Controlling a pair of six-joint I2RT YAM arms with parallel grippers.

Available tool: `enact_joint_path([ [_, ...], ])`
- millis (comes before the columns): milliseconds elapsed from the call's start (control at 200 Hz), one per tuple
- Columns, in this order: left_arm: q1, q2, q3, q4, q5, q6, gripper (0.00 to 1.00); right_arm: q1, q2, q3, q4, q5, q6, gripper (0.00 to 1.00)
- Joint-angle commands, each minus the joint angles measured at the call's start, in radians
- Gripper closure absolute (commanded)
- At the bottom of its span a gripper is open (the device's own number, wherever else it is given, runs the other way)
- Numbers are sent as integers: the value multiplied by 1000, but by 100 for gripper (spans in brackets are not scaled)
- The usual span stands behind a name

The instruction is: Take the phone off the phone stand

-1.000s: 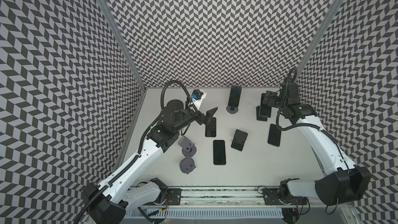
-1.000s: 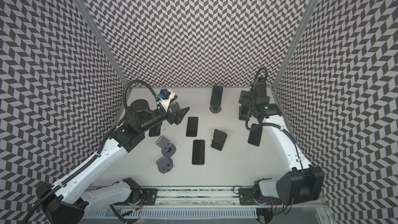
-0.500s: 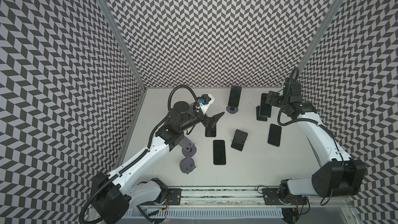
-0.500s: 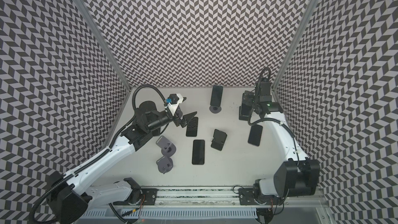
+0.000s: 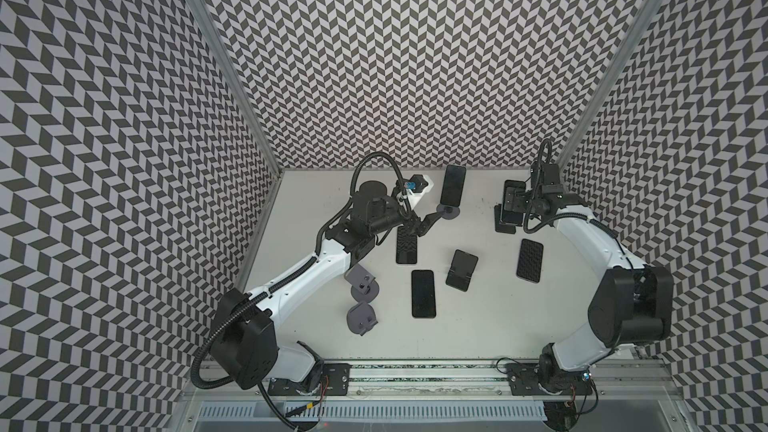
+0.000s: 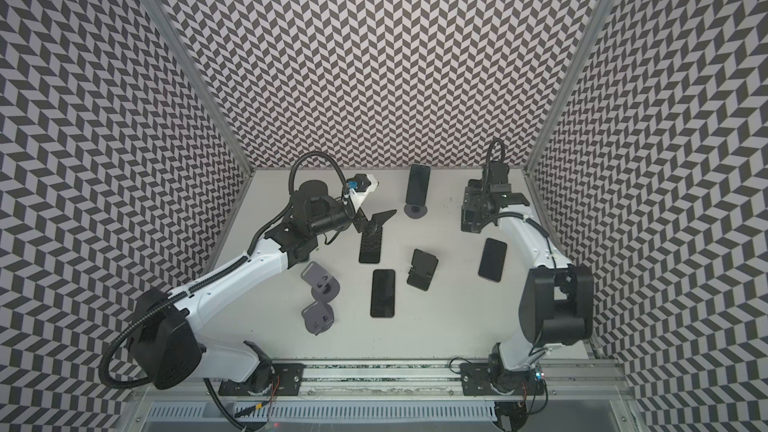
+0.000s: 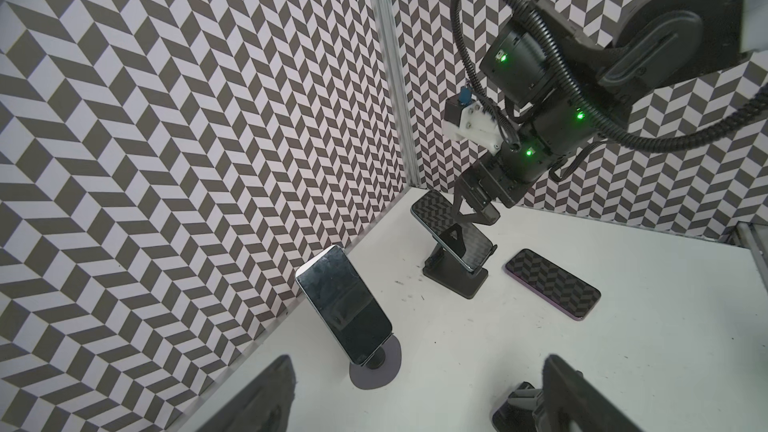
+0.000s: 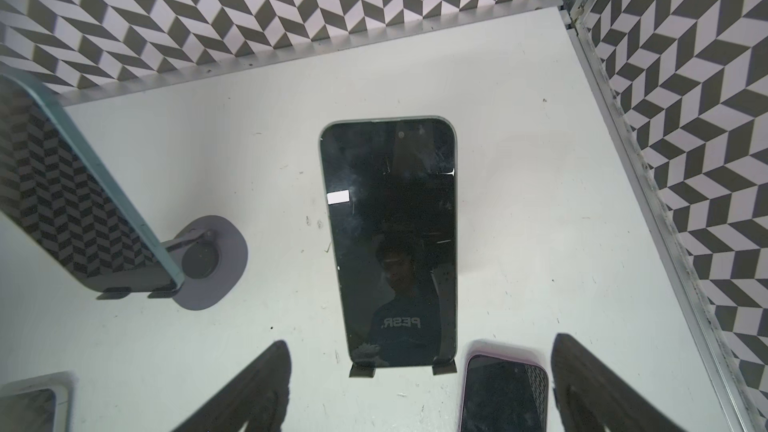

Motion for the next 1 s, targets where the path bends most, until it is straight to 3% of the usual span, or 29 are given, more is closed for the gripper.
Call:
enact_joint_path([
  [0,5,17,40,30,31,30,6,-11,41,59,61,-8,-8,4],
  [340,66,121,147,21,94,10,6,-29,244,277,-45,-18,-3,3],
  [641,70,142,154,-1,125,-3,6,-31,289,293,-48,-37,-14,4],
  [996,73,143,153,-20,119,11,6,-32,328,308,-55,-89,-12,13],
])
